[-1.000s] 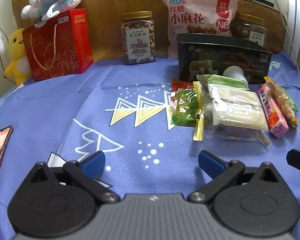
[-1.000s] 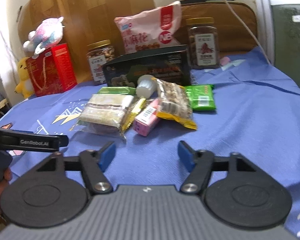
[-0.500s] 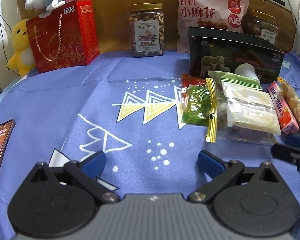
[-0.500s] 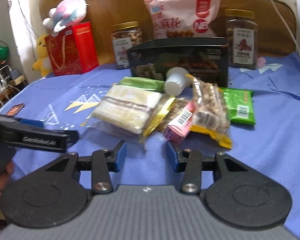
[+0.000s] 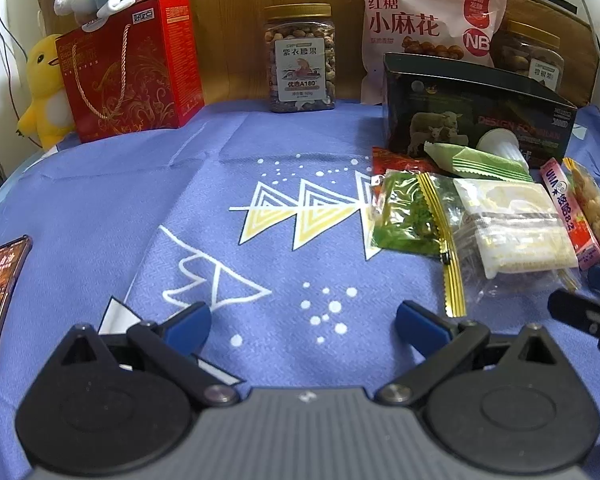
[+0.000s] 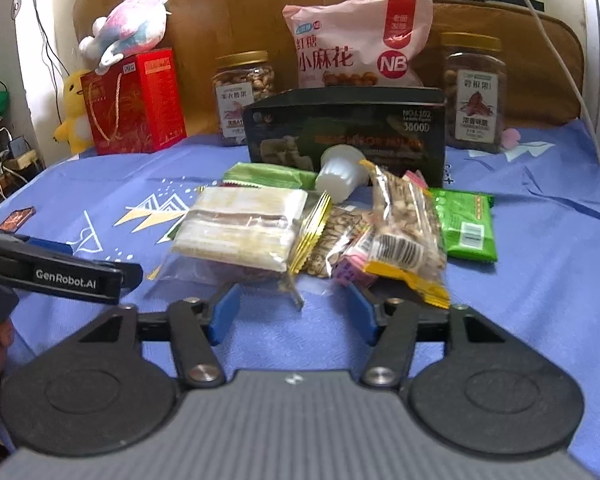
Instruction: Organize snacks
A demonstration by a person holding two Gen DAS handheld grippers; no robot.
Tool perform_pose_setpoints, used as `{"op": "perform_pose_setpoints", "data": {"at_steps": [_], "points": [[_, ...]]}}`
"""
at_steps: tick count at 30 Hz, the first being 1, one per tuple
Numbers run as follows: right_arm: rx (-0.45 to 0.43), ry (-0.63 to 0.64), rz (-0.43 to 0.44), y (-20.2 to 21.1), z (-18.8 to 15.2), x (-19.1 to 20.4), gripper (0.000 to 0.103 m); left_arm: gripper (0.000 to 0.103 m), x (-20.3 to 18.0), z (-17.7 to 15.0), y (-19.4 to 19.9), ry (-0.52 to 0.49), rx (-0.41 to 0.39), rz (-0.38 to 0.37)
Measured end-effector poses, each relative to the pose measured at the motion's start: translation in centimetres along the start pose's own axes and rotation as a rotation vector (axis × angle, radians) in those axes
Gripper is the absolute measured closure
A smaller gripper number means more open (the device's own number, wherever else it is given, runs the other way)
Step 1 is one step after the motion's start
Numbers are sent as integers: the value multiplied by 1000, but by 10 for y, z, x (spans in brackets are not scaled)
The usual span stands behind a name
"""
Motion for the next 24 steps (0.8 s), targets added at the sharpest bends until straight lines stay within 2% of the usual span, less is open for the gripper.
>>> {"op": "perform_pose_setpoints", "data": {"at_steps": [9, 11, 15, 18, 21, 24], "points": [[26, 61, 21, -11, 3, 11, 27, 0, 2, 0, -1, 10, 3, 4], [26, 96, 10, -12, 3, 16, 27, 0, 3, 0, -2, 12, 4, 4], [-4, 135, 41, -6, 3, 25, 39, 0, 6, 0, -2, 17, 4, 4], [-32, 180, 88, 3, 4, 37, 39, 0, 6, 0, -2, 18, 4, 4], [-49, 231, 76, 6, 3, 44, 39, 0, 7, 0, -2, 17, 4, 4], [-49, 221, 54, 5, 5, 38, 38, 0, 8, 1, -2, 19, 4, 5]]}}
Point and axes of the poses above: each gripper's, at about its wrist camera, not at the fingertips, and y roughly against the way its jaws point, x to its left, z to its top, the point moved 7 cm from there along -y, roughly the way its jaws point, and after that the axes turned 5 degrees about x, right-handed, at the moved point
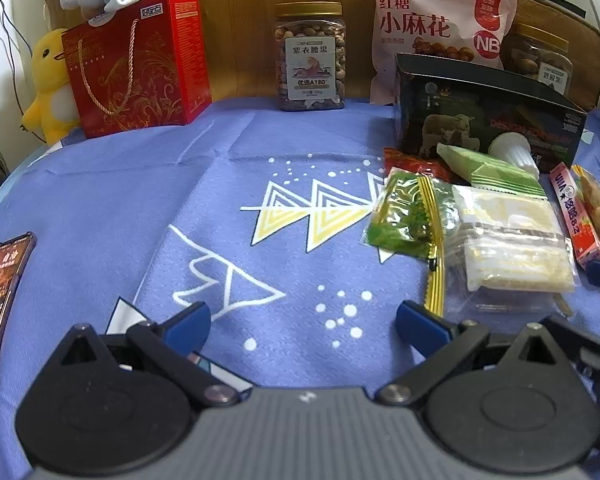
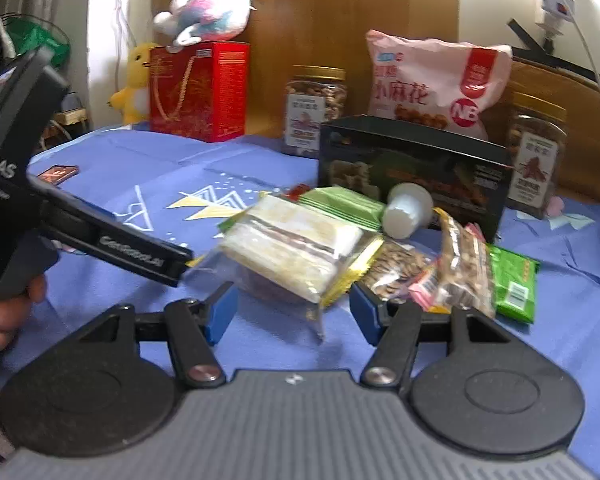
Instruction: Organize snacks
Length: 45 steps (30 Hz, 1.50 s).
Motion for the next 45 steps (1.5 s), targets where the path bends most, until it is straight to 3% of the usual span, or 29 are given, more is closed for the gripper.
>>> {"op": "perform_pose_setpoints", "data": {"at_steps": [7, 33, 36, 42, 45], "points": [[25, -73, -23, -4, -5, -17, 37, 0, 1, 4, -3, -4, 6, 8], [52, 33, -42, -26, 1, -3, 31, 1, -13, 32, -8, -99, -3, -15], [52, 39, -44, -26, 1, -2, 31, 4, -10, 36, -3, -96, -6, -86], [38, 69, -49, -25, 5, -2, 28, 11, -6, 53, 9, -49, -4, -379], [45, 70, -34, -29, 6, -3, 27, 24, -16, 56, 3, -76, 21, -408]]}}
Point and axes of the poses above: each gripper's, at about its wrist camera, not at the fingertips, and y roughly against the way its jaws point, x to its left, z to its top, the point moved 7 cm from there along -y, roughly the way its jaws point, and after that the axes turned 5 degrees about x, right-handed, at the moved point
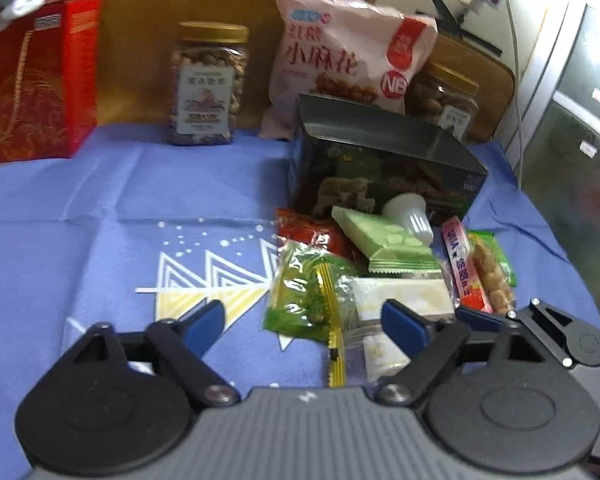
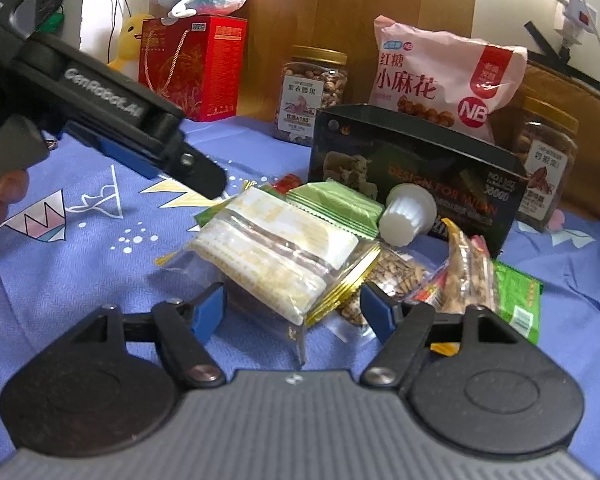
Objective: Organize snacks
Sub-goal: 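Grasp the clear cake pack with the left tool, then lift the cake pack into the open dark tin and release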
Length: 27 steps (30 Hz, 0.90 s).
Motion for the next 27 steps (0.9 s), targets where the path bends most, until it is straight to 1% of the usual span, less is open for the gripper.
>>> {"op": "perform_pose_setpoints", "data": {"at_steps": [1, 3, 4, 5, 6, 7, 9, 12, 15, 18, 21, 22, 25, 27], "points": [[3, -3, 4, -2, 0, 0, 27, 37, -2, -1, -6, -4, 23, -1], [11, 0, 10, -4, 0, 1, 28, 42, -10, -4, -10, -5, 43, -51], [7, 5, 10, -4, -1, 2, 35, 46, -15, -6, -9, -16, 51, -76], [6, 9, 19, -2, -1, 4, 39, 54, -21, -9, -9, -28, 67, -106], [6, 6, 34, -1, -2, 5, 44, 58, -29, -12, -10, -37, 86, -149], [5, 1, 47, 0, -2, 5, 47, 57, -33, -14, -9, -49, 88, -160], [1, 1, 59, 2, 0, 6, 53, 59, -42, -16, -7, -100, 71, -136], [-33, -32, 63, 10, 6, 2, 55, 59, -49, -6, 5, -109, 37, -154], [-117, -58, 57, 28, 23, -11, 55, 59, -58, 15, 23, -132, -29, -187], [-193, -84, 41, 34, 50, -35, 55, 59, -69, 53, 29, -153, -100, -189], [-244, -111, 11, 23, 78, -66, 55, 59, -81, 100, 17, -178, -175, -167], [-250, -127, 1, 16, 87, -77, 55, 59, -82, 113, 8, -179, -185, -156], [-216, -196, -13, -18, 103, -107, 54, 59, -79, 145, -31, -140, -168, -132], [-174, -216, -38, -41, 104, -119, 52, 59, -72, 152, -56, -93, -131, -121]]}}
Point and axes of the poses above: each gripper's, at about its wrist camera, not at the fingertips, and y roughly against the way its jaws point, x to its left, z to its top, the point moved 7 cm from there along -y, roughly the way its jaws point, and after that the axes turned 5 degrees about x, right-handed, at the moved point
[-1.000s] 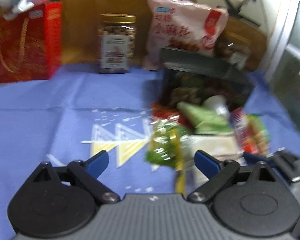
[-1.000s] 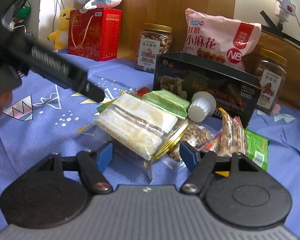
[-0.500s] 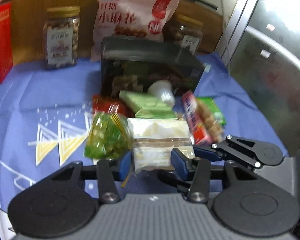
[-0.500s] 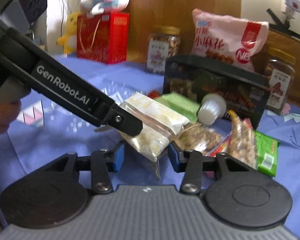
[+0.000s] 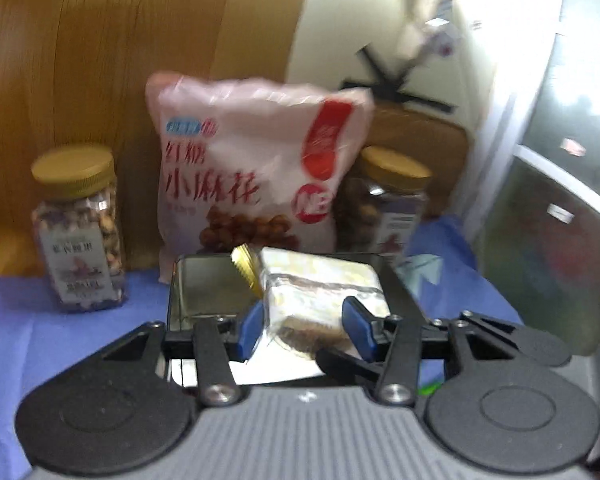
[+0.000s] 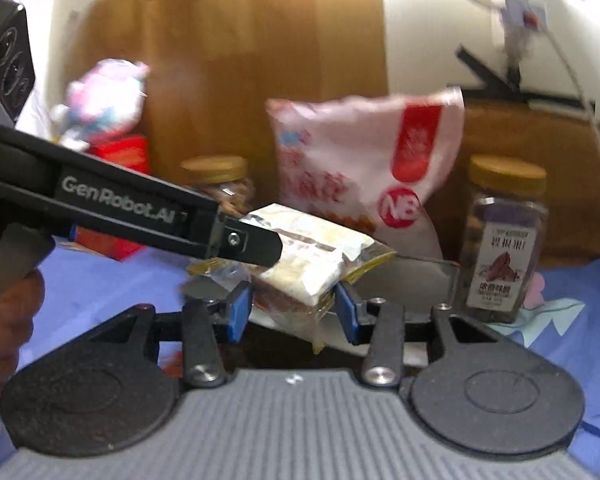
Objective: Organize snacks
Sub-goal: 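Lift the cake pack into the open dark tin and release, then grasp the light green snack pack with the left tool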
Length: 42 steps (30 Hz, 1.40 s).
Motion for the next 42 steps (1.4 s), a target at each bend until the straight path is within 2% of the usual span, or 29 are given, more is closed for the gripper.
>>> {"op": "perform_pose_setpoints", "data": {"at_steps": [2, 5, 8, 11, 14, 17, 21, 23, 24, 26, 34, 39, 42], "points": [[16, -9, -38, -12, -5, -5, 52, 61, 9, -3, -18, 31, 32, 9], [10, -15, -21, -9, -10, -6, 51, 61, 16, -11, -23, 49, 33, 25], [-26, -43, -8, 12, -15, -5, 52, 58, 23, -21, 5, 85, -24, -41], [-6, -147, 94, 37, -32, -4, 52, 58, 34, -42, 35, 143, -56, -78], [55, -243, 165, 48, -61, 1, 52, 57, 40, -70, 40, 179, -7, -74], [115, -268, 157, 39, -76, 7, 53, 56, 44, -92, 29, 185, 61, -33], [168, -281, 150, 26, -83, 14, 57, 57, 45, -113, 8, 229, 157, -66], [179, -271, 149, 24, -83, 19, 64, 63, 42, -118, 6, 218, 151, -72], [190, -270, 166, 23, -83, 23, 80, 69, 40, -119, 5, 211, 160, -71], [221, -294, 210, 24, -86, 29, 83, 72, 39, -120, 8, 215, 156, -85], [201, -208, 263, 49, -84, 64, 83, 73, 40, -137, 54, 175, 99, -67], [215, -92, 343, 66, -93, 100, 82, 72, 52, -164, 90, 173, 73, -45], [243, 0, 382, 70, -105, 122, 80, 73, 57, -184, 102, 167, 83, -14]]}}
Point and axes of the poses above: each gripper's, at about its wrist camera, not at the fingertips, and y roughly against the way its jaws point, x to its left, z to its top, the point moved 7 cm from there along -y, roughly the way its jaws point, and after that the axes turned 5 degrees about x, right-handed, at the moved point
